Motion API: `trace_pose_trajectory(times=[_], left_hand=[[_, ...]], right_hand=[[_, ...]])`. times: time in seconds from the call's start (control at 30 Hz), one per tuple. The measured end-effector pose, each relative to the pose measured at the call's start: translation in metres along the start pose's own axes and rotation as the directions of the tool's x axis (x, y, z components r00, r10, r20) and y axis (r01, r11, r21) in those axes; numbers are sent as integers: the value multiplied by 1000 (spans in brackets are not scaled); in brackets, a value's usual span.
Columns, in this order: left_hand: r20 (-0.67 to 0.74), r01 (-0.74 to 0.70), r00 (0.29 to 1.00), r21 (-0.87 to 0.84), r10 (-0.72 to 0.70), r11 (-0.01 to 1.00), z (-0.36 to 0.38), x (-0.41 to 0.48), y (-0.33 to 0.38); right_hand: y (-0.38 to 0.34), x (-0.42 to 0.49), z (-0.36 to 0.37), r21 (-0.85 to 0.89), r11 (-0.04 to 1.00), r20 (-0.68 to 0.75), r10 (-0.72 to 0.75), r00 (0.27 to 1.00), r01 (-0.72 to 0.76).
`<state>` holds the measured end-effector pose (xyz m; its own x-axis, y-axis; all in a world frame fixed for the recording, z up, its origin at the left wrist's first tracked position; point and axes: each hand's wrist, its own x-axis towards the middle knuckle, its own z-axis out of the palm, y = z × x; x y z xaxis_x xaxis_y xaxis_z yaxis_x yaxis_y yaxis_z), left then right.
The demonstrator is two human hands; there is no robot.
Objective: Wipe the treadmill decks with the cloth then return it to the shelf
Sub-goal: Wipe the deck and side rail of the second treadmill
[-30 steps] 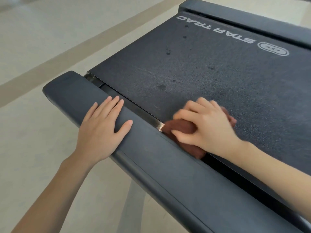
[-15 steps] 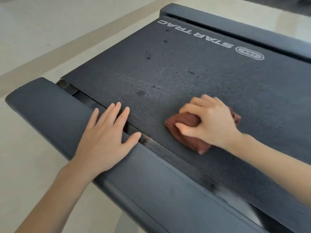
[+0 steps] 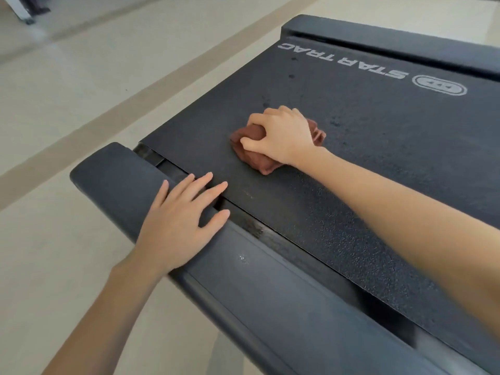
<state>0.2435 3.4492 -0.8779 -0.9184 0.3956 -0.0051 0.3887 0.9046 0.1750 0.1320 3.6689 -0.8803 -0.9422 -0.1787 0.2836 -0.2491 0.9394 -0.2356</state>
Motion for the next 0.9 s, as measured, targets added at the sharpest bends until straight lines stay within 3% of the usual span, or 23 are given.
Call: trace_pose_trajectory(times=[0.2,0.3,0.6,0.77,0.9], left_hand=[[-22,54,998,-19,-54,998,-9,1,-42],[-68,66,995,-34,-68,997,-6,1,-40],[-218,125,962,-191,-166,974,-1,3,-41],[-209,145,960,-190,-185,971,1,5,-44],[-214,133,962,-183,-171,974,0,3,-44]], right_hand=[[-2,-119,-30,33,987,-56,-154,986,156],[-3,-122,-31,35,986,-33,-164,986,165],[-59,24,35,57,981,-95,-181,979,187],[-76,114,73,22,987,-69,-158,985,160],[-86,130,72,-35,994,-25,-101,995,101]])
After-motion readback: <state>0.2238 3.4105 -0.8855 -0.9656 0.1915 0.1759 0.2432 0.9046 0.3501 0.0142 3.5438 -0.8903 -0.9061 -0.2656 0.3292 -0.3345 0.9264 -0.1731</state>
